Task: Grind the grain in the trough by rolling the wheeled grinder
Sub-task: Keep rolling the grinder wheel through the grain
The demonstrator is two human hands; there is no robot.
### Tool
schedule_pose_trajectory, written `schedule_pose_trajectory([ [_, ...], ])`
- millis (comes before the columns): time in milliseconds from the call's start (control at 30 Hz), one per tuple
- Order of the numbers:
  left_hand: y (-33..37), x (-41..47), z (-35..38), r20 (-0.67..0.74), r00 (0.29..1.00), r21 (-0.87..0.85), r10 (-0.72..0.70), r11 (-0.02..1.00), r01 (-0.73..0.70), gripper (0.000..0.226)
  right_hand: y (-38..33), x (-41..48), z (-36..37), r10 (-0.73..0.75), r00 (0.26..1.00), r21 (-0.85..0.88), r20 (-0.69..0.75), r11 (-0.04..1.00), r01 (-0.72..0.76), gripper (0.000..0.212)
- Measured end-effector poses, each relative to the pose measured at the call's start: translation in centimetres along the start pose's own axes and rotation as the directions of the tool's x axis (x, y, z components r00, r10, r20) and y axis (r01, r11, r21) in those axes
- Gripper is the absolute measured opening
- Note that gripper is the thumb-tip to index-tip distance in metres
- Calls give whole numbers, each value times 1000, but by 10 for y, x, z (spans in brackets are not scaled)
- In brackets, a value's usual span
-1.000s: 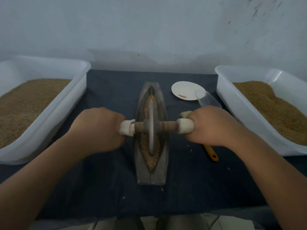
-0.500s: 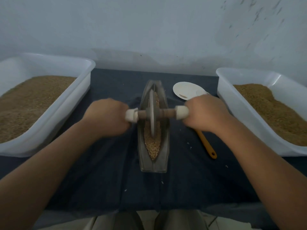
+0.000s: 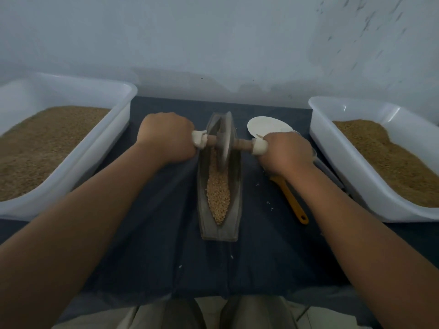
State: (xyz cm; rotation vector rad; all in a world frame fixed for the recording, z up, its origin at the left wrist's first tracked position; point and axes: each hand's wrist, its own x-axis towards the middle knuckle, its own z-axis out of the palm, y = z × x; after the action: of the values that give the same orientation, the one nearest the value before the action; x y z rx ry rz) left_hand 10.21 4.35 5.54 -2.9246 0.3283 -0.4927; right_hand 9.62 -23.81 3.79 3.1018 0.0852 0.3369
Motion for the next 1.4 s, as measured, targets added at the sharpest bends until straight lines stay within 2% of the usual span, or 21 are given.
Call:
schedule_pose_trajectory([
  [133, -2, -56, -8, -65, 994, 15, 90, 996, -89, 33, 14, -45, -13, -135, 988, 70, 77, 989, 130, 36],
  [233, -6, -101, -12, -193, 966, -48, 173, 981, -185, 39, 21, -85, -25, -245, 969, 98, 13, 965, 243, 28],
  [300, -9, -109, -7, -188, 967, -66, 173, 980, -188, 38, 21, -92, -26, -268, 963, 57, 31, 962, 266, 28],
  [367, -8, -96, 0, -187, 973, -58, 138, 987, -151, 43, 16, -84, -22, -228, 973, 23, 27, 974, 227, 29],
  [433, -6, -67, 8, -181, 978, -13, 106, 994, -110, 39, 9, -62, -15, -161, 986, -9, -53, 987, 161, 31],
  [500, -5, -28, 13, -114, 993, -8, 29, 1000, -30, 29, 2, -30, -9, -63, 993, -9, -105, 998, 62, 30],
  [567, -4, -1, 11, -68, 997, -38, -21, 999, 18, 30, -6, -3, -10, -6, 993, 17, -114, 1000, 8, 21],
  [667, -1, -1, 12, -80, 995, -52, -55, 997, 51, 32, -7, 6, -13, -67, 993, -23, -102, 998, 65, 13],
  [733, 1, -31, 13, -123, 991, -53, -50, 998, 44, 31, 1, -15, -14, -119, 990, -42, -81, 992, 116, 21],
  [833, 2, -90, 7, -234, 972, -43, 19, 999, -30, 42, 13, -59, -18, -218, 970, -45, -105, 976, 215, 27],
  [933, 0, -115, -1, -241, 968, -11, 68, 997, -72, 45, 13, -89, -23, -255, 959, 27, -123, 965, 260, 24],
  [1033, -1, -97, 4, -223, 974, -19, 51, 998, -57, 42, 10, -83, -20, -211, 974, 10, -80, 977, 213, 29],
  [1167, -2, -36, 16, -193, 981, -29, 18, 999, -24, 27, 0, -28, -5, -61, 984, -28, -165, 998, 58, 32],
  [1267, -2, -3, 7, -187, 982, -10, 16, 1000, -18, 31, -7, 0, -2, 33, 998, 3, -50, 999, -33, 28],
  [1333, 0, -4, 2, -175, 984, -22, 37, 999, -41, 33, -6, -5, -4, 37, 999, 3, -15, 999, -37, 29],
  [1400, -2, -29, 4, -182, 982, -33, 51, 998, -58, 36, -1, -27, -8, -36, 998, -12, -59, 999, 36, 32],
])
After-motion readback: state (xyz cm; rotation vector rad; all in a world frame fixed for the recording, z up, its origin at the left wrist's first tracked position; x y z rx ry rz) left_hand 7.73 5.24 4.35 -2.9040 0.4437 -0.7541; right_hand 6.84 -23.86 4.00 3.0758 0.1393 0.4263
